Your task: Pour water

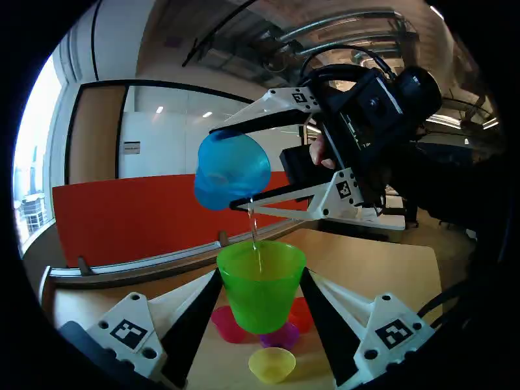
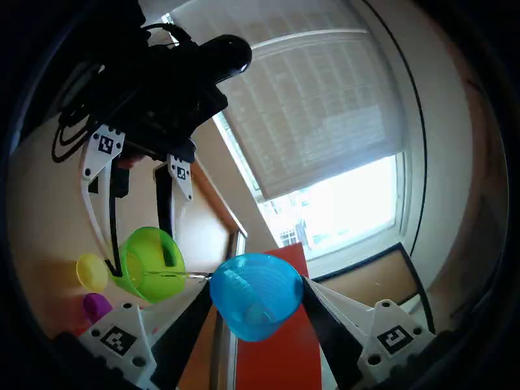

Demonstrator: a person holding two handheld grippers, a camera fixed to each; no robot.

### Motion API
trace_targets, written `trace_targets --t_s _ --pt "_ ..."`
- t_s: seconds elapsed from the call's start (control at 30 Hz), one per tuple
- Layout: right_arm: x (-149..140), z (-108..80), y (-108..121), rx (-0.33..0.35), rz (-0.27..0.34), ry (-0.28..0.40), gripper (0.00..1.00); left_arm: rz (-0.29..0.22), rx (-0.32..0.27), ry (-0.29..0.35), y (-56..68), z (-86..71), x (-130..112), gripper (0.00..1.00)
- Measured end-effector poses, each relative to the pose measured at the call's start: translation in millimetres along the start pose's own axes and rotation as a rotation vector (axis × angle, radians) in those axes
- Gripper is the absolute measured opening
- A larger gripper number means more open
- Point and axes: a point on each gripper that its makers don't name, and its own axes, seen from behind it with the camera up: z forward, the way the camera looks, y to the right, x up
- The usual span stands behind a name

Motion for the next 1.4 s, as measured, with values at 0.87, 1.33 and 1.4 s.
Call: trace_targets --t_s 0.87,1.33,1.4 --pt "4.1 -3.2 0.2 -0.006 -0.048 -0.005 0.94 0.006 -0.004 0.001 3.3 -0.9 1.7 0.85" --pt "6.3 -4.3 -0.8 -0.008 -0.073 -0.006 0.94 0.008 -0.002 0.002 2.4 -1.4 2.4 0.85" --pt "7.0 -4.3 -0.9 -0.009 -0.076 -0.006 0.94 0.009 -0.002 0.002 2.3 -1.3 2.0 0.85"
